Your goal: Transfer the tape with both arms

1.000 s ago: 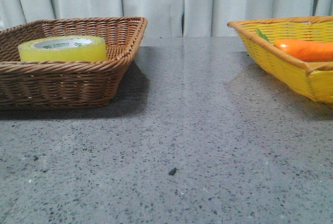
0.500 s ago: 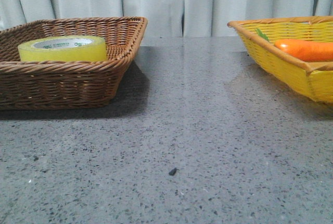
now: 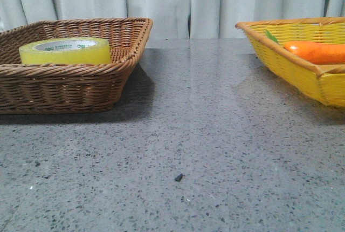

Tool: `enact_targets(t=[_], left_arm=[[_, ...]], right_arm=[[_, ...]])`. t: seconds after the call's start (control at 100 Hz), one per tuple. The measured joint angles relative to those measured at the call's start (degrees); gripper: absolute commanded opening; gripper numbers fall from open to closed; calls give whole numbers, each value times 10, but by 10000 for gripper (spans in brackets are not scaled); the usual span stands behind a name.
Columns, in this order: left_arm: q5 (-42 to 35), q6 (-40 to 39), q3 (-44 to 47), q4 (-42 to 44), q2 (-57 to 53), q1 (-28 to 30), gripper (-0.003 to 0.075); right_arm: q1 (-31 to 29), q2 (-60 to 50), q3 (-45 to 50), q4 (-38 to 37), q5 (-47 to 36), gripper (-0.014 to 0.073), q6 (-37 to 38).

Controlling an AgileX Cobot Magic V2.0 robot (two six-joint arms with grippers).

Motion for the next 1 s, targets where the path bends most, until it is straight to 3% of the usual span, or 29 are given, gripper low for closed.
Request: enact_targets(t=[0.21, 1.0], left_arm=[[11, -60, 0, 0, 0, 5, -21], [12, -68, 0, 0, 0, 5, -21]], right_arm=[[0, 0, 1, 0, 0, -74, 0], [0, 0, 9, 0, -8, -74, 0]])
